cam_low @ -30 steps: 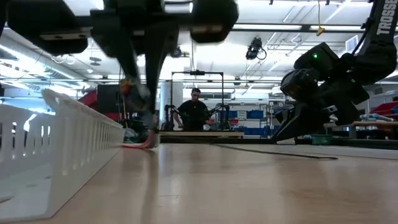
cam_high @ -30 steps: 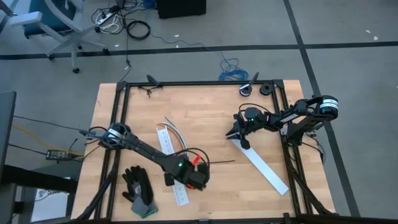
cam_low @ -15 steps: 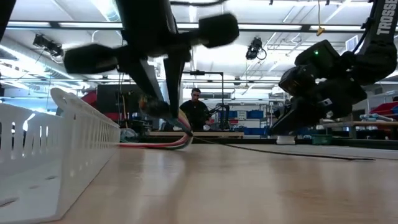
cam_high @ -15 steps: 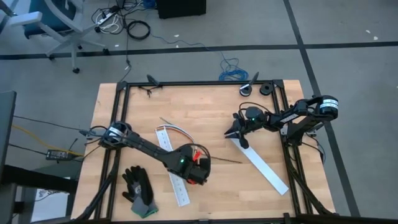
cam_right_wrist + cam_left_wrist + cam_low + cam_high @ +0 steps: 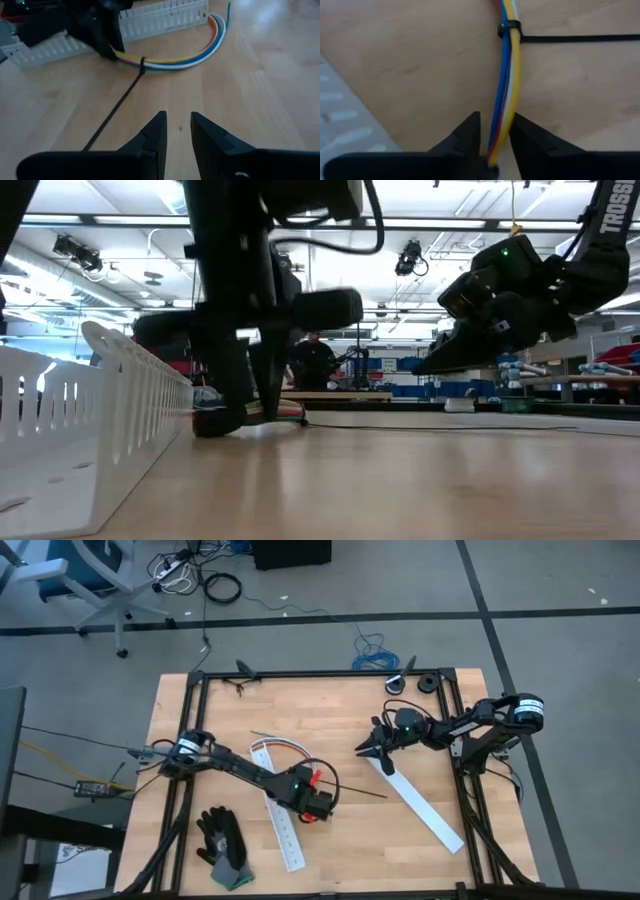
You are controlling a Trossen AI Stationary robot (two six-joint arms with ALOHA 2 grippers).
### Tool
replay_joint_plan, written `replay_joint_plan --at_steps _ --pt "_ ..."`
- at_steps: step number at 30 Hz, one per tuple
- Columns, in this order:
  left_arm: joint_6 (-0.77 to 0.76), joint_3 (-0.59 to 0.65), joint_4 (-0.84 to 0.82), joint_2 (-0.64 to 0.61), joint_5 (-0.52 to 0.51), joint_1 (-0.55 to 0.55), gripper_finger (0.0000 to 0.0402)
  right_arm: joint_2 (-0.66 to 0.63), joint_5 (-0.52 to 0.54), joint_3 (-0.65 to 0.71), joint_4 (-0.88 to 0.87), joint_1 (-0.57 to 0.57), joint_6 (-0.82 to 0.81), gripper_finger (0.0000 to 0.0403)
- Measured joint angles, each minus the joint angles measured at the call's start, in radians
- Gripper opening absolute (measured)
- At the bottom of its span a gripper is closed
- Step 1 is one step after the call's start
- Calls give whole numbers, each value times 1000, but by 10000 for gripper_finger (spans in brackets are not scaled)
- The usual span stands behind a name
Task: Ziptie cables
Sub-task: Put the ziptied cable wires into the white cable duct
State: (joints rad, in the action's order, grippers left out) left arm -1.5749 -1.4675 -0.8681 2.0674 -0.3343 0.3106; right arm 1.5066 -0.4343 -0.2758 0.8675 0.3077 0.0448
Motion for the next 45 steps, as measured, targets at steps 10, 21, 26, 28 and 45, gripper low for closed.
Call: replay_joint_plan --at_steps 10,21,26,28,45 --pt "293 13 61 2 -175 -32 179 -2 -94 -26 5 -1 -110 75" --pt "680 -51 -209 -126 -587 -95 178 -16 145 -33 -15 -206 -186 38" --pt "676 29 -279 -222 -675 -94 176 -16 335 -103 -86 -377 -239 8" --pt "680 99 -265 -281 -683 -95 173 -16 420 -161 -176 -445 -254 2" --pt "1273 901 580 -978 -287 -69 131 212 789 -550 -498 -658 -581 1"
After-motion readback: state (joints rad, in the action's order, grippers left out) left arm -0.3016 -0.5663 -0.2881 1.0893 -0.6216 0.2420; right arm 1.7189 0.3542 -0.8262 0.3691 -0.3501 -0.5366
